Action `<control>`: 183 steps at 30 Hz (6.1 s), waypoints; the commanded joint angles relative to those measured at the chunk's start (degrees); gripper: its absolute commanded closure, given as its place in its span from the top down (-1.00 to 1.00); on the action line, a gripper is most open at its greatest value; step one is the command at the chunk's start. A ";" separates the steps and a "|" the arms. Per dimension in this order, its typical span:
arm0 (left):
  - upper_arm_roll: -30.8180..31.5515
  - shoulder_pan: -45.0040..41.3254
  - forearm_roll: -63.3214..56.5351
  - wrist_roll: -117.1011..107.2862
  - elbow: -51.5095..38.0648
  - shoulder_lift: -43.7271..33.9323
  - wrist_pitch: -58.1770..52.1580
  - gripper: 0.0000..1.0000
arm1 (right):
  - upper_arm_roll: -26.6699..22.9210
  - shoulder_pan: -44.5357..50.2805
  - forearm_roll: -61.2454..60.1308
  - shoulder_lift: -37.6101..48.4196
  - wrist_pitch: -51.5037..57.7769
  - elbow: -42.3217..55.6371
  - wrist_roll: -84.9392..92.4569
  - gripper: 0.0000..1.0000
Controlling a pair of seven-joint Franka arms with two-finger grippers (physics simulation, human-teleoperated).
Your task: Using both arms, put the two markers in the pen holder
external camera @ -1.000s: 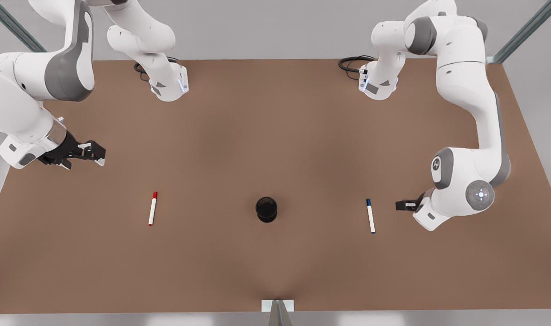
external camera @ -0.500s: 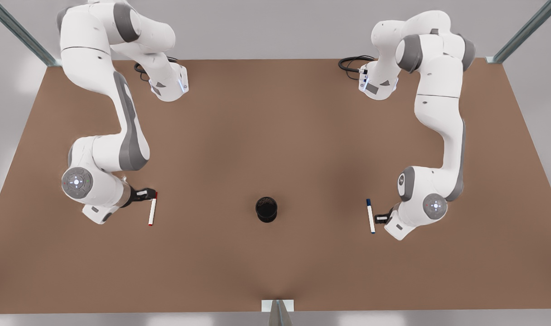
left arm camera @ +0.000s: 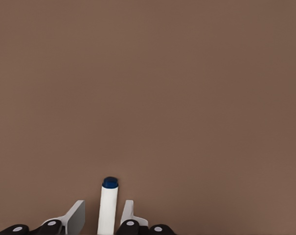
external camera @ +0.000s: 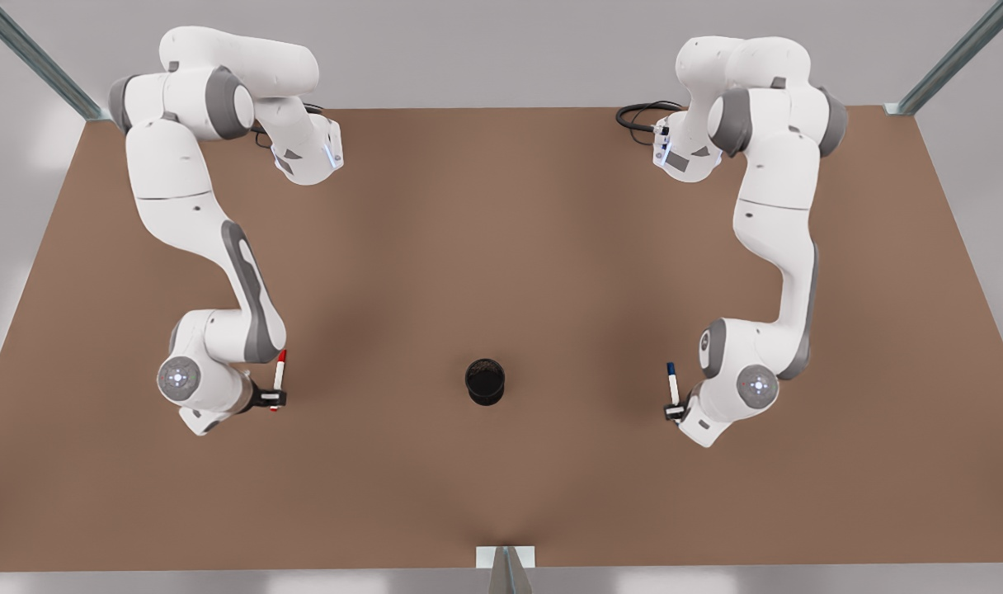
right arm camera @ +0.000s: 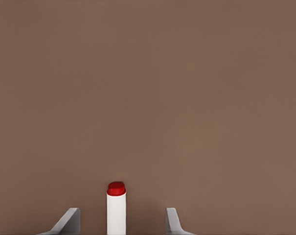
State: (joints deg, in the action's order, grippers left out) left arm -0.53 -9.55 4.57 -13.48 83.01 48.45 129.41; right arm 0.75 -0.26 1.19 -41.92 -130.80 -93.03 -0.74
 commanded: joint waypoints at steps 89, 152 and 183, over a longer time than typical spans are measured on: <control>5.54 1.37 35.50 96.18 -9.18 -20.59 -25.96 -0.57 | 10.33 28.12 0.13 -2.11 -67.66 -8.74 -8.31 -0.42; 11.78 -26.31 41.75 90.47 -8.74 1.03 40.05 -0.57 | 3.91 -2.20 -0.58 23.11 38.42 20.61 6.80 1.00; 11.25 -26.67 40.34 89.94 -8.30 1.30 43.12 -0.57 | 3.91 -2.20 -0.49 23.11 38.42 20.61 6.80 1.00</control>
State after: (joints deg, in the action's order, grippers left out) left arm 10.72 -36.23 44.92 76.56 74.67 49.97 172.96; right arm 4.65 -2.46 0.72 -18.88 -92.40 -72.45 5.72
